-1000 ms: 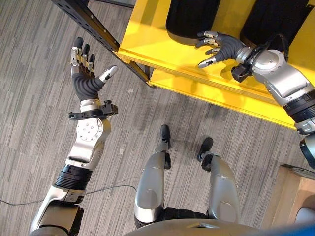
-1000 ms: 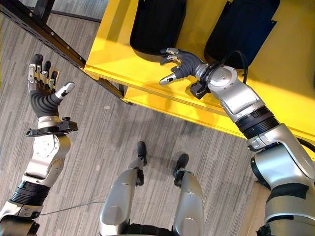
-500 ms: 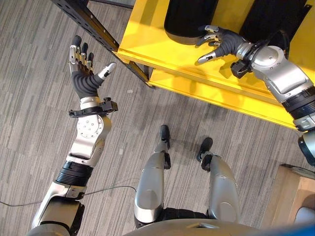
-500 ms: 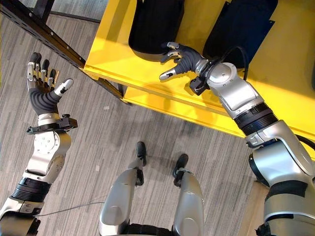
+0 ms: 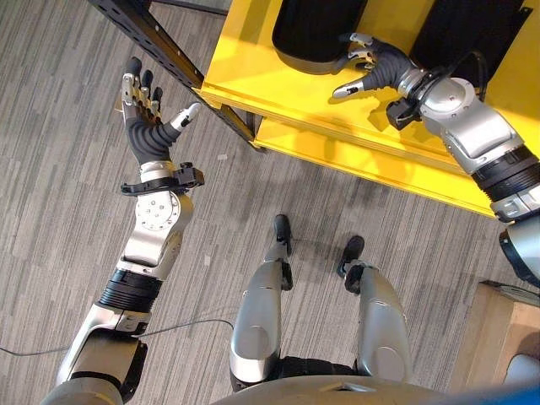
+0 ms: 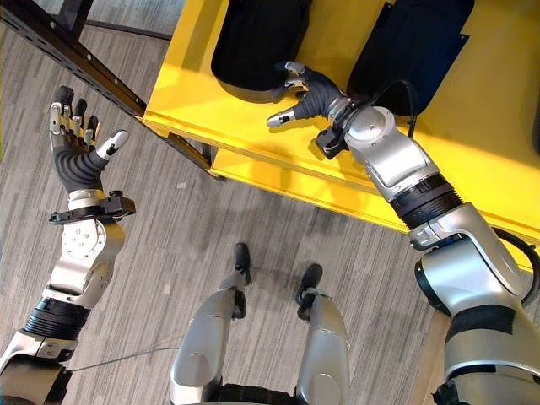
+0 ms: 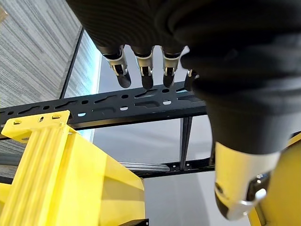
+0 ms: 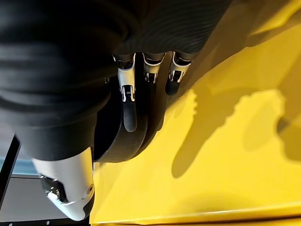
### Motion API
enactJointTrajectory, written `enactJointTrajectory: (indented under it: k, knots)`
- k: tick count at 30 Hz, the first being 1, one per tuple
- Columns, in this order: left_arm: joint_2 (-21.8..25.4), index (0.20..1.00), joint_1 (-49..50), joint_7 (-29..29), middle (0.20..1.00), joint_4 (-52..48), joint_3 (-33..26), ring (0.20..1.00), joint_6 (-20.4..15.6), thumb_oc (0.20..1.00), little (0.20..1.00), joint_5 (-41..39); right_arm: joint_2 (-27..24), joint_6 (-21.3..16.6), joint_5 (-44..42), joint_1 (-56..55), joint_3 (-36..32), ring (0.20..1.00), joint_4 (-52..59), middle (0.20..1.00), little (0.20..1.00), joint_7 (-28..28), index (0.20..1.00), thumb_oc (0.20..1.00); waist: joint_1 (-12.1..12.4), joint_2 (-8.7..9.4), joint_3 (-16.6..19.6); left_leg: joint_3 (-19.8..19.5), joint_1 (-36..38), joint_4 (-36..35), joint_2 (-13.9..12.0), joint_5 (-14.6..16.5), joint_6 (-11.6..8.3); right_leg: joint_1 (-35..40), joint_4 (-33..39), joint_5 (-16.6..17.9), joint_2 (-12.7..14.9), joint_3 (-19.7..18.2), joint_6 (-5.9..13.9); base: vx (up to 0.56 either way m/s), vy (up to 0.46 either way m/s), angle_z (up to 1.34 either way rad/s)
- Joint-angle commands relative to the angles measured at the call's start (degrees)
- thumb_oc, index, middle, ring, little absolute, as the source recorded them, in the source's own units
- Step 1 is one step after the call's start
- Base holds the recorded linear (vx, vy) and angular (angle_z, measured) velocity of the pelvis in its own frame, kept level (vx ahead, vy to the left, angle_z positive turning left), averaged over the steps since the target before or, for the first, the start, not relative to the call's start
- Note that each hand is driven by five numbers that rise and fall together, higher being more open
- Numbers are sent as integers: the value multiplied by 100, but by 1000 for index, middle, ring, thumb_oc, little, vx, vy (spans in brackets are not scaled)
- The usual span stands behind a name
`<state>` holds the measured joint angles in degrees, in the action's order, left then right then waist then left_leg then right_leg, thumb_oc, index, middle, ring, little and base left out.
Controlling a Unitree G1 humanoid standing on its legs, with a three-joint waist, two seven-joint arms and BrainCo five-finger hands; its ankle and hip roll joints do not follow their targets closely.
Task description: Move parts from the plastic box to the shelf.
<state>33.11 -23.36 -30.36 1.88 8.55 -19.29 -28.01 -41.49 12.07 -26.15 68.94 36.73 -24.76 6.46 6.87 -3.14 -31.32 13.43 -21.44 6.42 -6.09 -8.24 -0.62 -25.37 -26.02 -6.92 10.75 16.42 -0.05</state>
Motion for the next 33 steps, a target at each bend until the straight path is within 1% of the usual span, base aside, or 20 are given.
enactJointTrajectory:
  k: [1, 7, 11, 13, 14, 15, 16, 17, 18, 20, 22, 24, 25, 26, 29, 30, 31, 33]
  knots:
    - [184, 1000, -157, -148, 1000, -37, 3, 1000, -185, 1000, 1000, 23, 129, -314, -52, 635, -43, 1000, -24, 1000, 1000, -161, 1000, 1000, 14, 124, 153, -280, 14, 508, -99, 527, -231, 146, 628, 529, 100, -266, 555, 0, 0, 0]
    - [184, 1000, -260, -171, 1000, 26, 23, 1000, -144, 1000, 1000, -16, 118, -278, -55, 645, -37, 1000, -63, 1000, 1000, -312, 1000, 1000, -10, 117, 153, -266, -1, 551, -105, 530, -231, 137, 594, 523, 108, -282, 549, 0, 0, 0]
    - [177, 1000, -373, -203, 1000, 64, 61, 1000, -94, 1000, 1000, -6, 143, -258, -80, 696, -52, 1000, -161, 1000, 1000, -579, 1000, 1000, -34, 118, 153, -251, 13, 532, -108, 531, -231, 137, 610, 526, 95, -297, 542, 0, 0, 0]
    - [174, 1000, -427, -215, 1000, 102, 79, 1000, -101, 1000, 1000, -65, 160, -159, -69, 747, -86, 1000, -195, 1000, 1000, -752, 1000, 1000, -58, 108, 153, -235, 4, 537, -103, 533, -230, 116, 594, 516, 85, -321, 528, -10, 18, -1]
    - [149, 1000, -431, -207, 1000, 118, 95, 1000, -136, 1000, 1000, -61, 136, -158, -9, 733, -115, 1000, -201, 1000, 1000, -929, 1000, 1000, -76, 106, 153, -219, 17, 534, -106, 535, -230, 119, 591, 511, 84, -329, 522, -19, 53, -2]
    - [121, 1000, -426, -278, 1000, 74, 87, 1000, -120, 1000, 1000, -57, 76, -157, -131, 639, -206, 1000, -141, 1000, 1000, -1104, 1000, 1000, -113, 109, 153, -206, 35, 527, -108, 537, -234, 127, 597, 504, 76, -343, 519, -18, 69, -2]
    - [91, 1000, -413, -321, 1000, 58, 62, 1000, -125, 1000, 1000, -45, 3, -169, -259, 519, -325, 1000, 12, 1000, 1000, -1305, 1000, 1000, -163, 122, 153, -180, 68, 511, -111, 539, -235, 147, 618, 507, 65, -358, 521, -24, 70, -3]
    - [63, 1000, -394, -368, 1000, 10, 27, 1000, -117, 1000, 1000, -6, -84, -283, -353, 307, -528, 1000, 278, 1000, 1000, -1403, 1000, 1000, -218, 141, 153, -151, 92, 496, -126, 540, -229, 154, 637, 516, 58, -380, 520, -100, 55, -10]
    - [34, 1000, -405, -438, 1000, -20, 0, 1000, -116, 1000, 1000, 61, -162, -265, -460, 108, -720, 1000, 639, 1000, 1000, -1401, 1000, 1000, -280, 167, 153, -64, 27, 472, -147, 432, -176, 75, 683, 632, 36, -359, 473, -111, 46, -16]
    - [-76, 1000, -381, -663, 1000, -113, -69, 1000, -43, 1000, 1000, 234, -324, -211, -476, -766, -1184, 1000, 1616, 1000, 1000, -1227, 1000, 1000, -494, 237, 153, 40, 184, 417, -177, 459, -183, 177, 781, 636, 5, -434, 504, -79, 33, -14]
    - [-134, 1000, -399, -756, 1000, -158, -118, 1000, 26, 1000, 1000, 343, -379, -120, -443, -1275, -1353, 1000, 1991, 1000, 1000, -934, 1000, 1000, -613, 281, 153, 110, 311, 370, -209, 466, -194, 278, 862, 642, -9, -474, 507, -31, 4, -10]
    - [-171, 1000, -436, -786, 1000, -133, -115, 1000, 36, 1000, 1000, 369, -379, -98, -398, -1414, -1362, 1000, 2095, 1000, 1000, -901, 1000, 1000, -646, 287, 153, 133, 349, 357, -216, 463, -199, 310, 894, 652, -17, -490, 506, 16, -1, -9]
    - [-173, 1000, -463, -799, 1000, -121, -113, 1000, 69, 1000, 1000, 356, -360, -88, -420, -1506, -1366, 1000, 2128, 1000, 1000, -840, 1000, 1000, -670, 291, 153, 79, 462, 360, -203, 575, -256, 409, 880, 545, -17, -540, 561, 44, -1, -13]
    - [-170, 1000, -498, -804, 1000, -100, -105, 1000, 78, 1000, 1000, 338, -324, -53, -388, -1545, -1362, 1000, 2130, 1000, 1000, -778, 1000, 1000, -683, 295, 153, 91, 478, 353, -202, 575, -258, 427, 900, 549, -23, -546, 560, 40, -5, -12]
    - [-213, 1000, -630, -812, 1000, -18, -64, 1000, 91, 1000, 1000, 363, -204, -24, -532, -1528, -1258, 1000, 2058, 1000, 1000, -826, 1000, 1000, -699, 291, 153, 110, 546, 305, -197, 568, -265, 501, 967, 547, -53, -559, 543, -40, -11, -17]
    - [-222, 1000, -644, -807, 1000, 2, -70, 1000, 84, 1000, 1000, 364, -159, -62, -523, -1493, -1236, 1000, 1987, 1000, 1000, -801, 1000, 1000, -692, 287, 153, 107, 549, 298, -194, 567, -265, 504, 976, 546, -61, -562, 537, -94, -7, -8]
    - [-232, 1000, -680, -808, 1000, 19, -75, 1000, 79, 1000, 1000, 365, -102, -129, -486, -1418, -1203, 1000, 1913, 1000, 1000, -798, 1000, 1000, -681, 281, 153, 167, 477, 269, -208, 449, -214, 441, 1025, 659, -76, -523, 471, -105, -3, -9]
    - [-243, 1000, -708, -820, 1000, 52, -70, 1000, 32, 1000, 1000, 379, -13, -437, -456, -1313, -1147, 1000, 1883, 1000, 1000, -796, 1000, 1000, -656, 264, 153, 162, 504, 236, -204, 439, -213, 479, 1055, 657, -88, -511, 458, -64, 1, -6]
